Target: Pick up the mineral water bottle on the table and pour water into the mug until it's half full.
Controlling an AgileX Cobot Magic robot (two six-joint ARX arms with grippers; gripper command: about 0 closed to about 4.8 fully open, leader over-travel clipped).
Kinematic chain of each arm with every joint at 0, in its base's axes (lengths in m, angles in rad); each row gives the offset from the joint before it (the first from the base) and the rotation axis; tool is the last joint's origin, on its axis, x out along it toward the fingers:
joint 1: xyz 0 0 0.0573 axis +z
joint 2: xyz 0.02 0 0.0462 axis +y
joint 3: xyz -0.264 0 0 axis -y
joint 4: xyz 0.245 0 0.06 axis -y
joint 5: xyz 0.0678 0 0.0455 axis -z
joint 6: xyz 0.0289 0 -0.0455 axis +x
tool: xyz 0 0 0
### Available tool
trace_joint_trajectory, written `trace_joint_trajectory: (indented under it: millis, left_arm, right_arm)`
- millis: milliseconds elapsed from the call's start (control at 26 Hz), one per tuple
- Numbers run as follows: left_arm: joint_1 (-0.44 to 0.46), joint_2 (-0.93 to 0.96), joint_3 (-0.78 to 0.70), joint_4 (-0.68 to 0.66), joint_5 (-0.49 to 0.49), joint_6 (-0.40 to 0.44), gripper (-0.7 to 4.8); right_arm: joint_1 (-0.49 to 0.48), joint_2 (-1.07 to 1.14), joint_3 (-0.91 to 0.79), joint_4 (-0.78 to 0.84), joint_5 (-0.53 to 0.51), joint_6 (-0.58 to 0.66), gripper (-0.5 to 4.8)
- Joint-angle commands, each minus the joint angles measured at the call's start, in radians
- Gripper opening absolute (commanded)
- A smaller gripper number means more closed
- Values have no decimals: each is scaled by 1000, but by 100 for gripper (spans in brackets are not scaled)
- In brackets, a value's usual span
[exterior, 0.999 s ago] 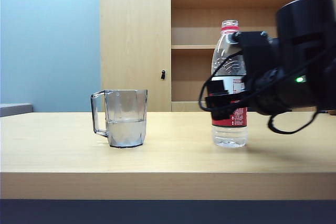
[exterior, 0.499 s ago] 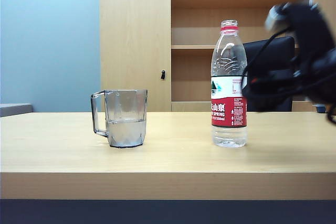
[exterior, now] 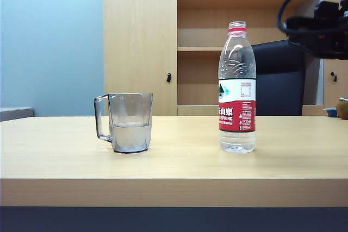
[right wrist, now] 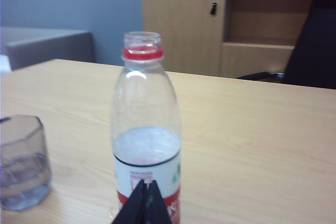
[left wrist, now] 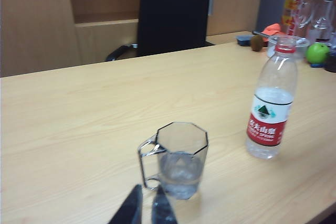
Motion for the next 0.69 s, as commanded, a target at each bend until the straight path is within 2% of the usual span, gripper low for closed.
trace_joint_trajectory:
  millis: [38,115,269,499,691]
  left_arm:
    - [0,-56,1,-42,-90,-6,30]
    - [0,-88,-2,-53,-131,-6,30]
    - [0,-182,-61,-68,-228,-30,30]
    - [0,-189,-122,-60,-267,-32,30]
    - [0,-189,-203,65,-291,-10,30]
  right_arm:
    - [24,-54,2,6,-16,19,-5]
    - [43,-82,2,5,-16,19,-5]
    - [159,-165,2,-7,-15,19,-5]
    - [277,-232,3,-6,-9,19,-5]
    - [339,-272,3,-8,27,19,-5]
